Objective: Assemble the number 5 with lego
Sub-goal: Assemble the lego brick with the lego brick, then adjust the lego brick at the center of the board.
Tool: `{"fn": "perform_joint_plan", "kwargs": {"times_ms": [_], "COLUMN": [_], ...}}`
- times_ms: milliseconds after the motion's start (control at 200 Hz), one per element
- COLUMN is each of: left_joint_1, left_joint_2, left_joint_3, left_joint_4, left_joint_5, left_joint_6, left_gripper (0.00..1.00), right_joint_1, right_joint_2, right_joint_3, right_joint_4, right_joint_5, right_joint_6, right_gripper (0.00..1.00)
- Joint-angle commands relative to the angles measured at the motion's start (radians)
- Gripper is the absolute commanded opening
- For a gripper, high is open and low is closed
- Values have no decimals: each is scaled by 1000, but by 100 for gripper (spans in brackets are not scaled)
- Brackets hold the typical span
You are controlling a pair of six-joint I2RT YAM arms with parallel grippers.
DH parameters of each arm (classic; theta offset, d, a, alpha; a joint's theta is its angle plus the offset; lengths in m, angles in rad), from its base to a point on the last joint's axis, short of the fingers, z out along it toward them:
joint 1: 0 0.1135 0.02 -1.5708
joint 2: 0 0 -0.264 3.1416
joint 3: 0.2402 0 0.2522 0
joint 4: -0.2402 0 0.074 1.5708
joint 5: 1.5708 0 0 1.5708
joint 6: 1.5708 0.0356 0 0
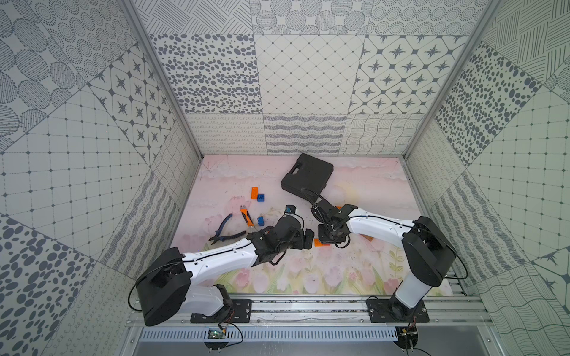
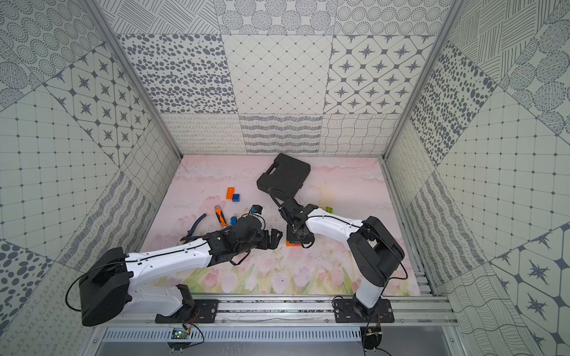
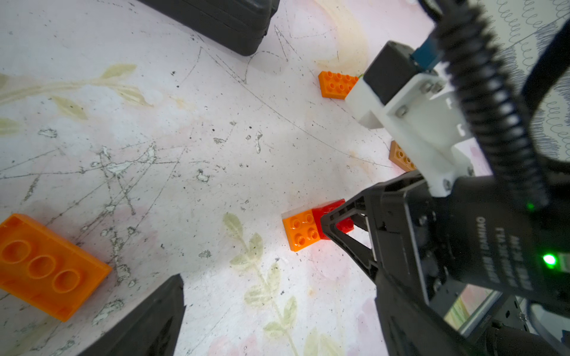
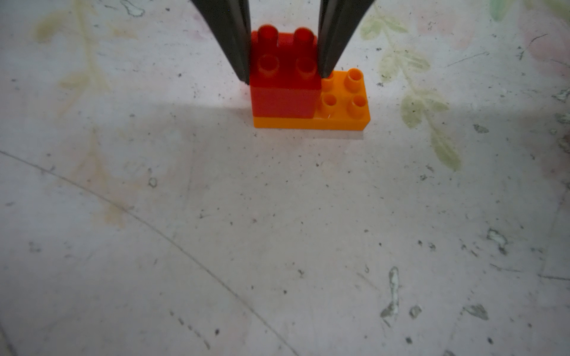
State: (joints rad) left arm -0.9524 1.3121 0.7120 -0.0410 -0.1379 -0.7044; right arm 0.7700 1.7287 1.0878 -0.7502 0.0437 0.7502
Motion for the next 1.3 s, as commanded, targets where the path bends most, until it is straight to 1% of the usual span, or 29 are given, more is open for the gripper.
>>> {"fn": "perform_joint_plan", "kwargs": {"times_ms": [0, 65, 220, 330, 415, 495, 595, 640, 810, 926, 1011, 1101, 1291], "left_joint_1": [4, 4, 4, 5, 5, 5, 4, 4, 4, 5, 3, 2, -12], "left_joint_2": [-12, -14, -31, -51, -66, -74, -78, -80, -74, -57, -39, -14, 39], "left_joint_3": [-4, -6, -8, -19, -30, -32, -32, -32, -32, -26, -14, 8, 65], "left_joint_4": [41, 47, 43, 35, 41, 41, 41, 40, 53, 74, 81, 76, 34], "left_joint_5": [-37, -47, -62, -71, -74, -75, -66, -63, -52, -24, 2, 27, 32], "left_joint_6": [0, -1, 2, -4, -2, -2, 1, 1, 4, 15, 25, 34, 47], "left_gripper": [100, 100, 99, 99, 100, 100, 100, 99, 100, 100, 99, 100, 100], "right_joint_1": [4, 4, 4, 4, 4, 4, 2, 2, -15, -63, -128, -207, -349], "right_joint_2": [111, 101, 67, 53, 44, 25, -14, -36, -139, -220, -267, -293, -333], "right_joint_3": [-51, -42, -26, -14, -3, 4, 7, 8, -25, -83, -139, -184, -246], "right_joint_4": [72, 65, 51, 48, 40, 30, 19, 11, 14, 36, 62, 65, 66], "right_joint_5": [-35, -34, -14, -11, -9, -4, 8, 16, 55, 76, 55, 39, 14], "right_joint_6": [-2, -4, -6, -4, -6, -5, -1, 2, 18, 30, 21, 3, -52], "right_gripper": [27, 28, 32, 40, 43, 48, 50, 53, 54, 58, 59, 62, 67]}}
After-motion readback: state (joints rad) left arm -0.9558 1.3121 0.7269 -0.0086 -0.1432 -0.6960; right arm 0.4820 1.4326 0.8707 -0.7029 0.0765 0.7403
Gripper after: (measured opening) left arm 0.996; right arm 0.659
